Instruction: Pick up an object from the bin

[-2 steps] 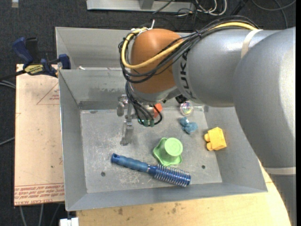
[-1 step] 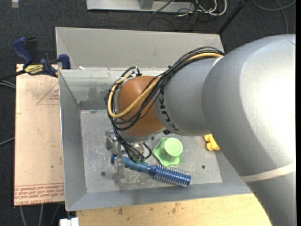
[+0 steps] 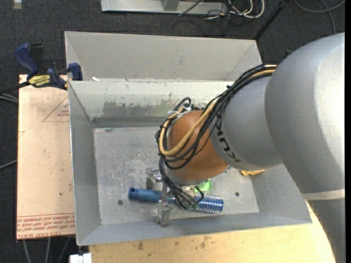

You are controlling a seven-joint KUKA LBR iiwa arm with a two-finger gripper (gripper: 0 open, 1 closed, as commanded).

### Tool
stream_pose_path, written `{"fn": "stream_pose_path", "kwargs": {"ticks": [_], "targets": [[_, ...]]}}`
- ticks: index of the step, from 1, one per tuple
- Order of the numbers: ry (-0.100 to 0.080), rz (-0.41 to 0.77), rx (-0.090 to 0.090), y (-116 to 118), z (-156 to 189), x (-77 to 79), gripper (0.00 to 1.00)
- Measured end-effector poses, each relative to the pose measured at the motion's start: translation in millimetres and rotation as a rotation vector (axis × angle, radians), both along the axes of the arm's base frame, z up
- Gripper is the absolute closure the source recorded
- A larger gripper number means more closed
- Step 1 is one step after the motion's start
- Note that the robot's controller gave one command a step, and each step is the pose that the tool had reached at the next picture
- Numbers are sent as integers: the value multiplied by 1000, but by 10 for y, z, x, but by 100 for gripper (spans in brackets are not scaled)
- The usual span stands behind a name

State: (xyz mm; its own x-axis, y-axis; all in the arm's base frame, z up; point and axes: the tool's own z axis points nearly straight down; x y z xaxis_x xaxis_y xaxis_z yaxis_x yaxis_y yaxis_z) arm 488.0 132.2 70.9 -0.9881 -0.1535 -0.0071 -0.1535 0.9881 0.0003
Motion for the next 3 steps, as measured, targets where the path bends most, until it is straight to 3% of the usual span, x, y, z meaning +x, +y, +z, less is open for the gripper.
{"fn": "stream_pose_path", "kwargs": {"ticks": [1, 2, 3], "targets": [[7, 6, 0, 30, -10, -6, 100], [-3, -18, 1, -30, 1183, 226, 100], [-5, -17, 1, -257, 2048, 633, 100]]}}
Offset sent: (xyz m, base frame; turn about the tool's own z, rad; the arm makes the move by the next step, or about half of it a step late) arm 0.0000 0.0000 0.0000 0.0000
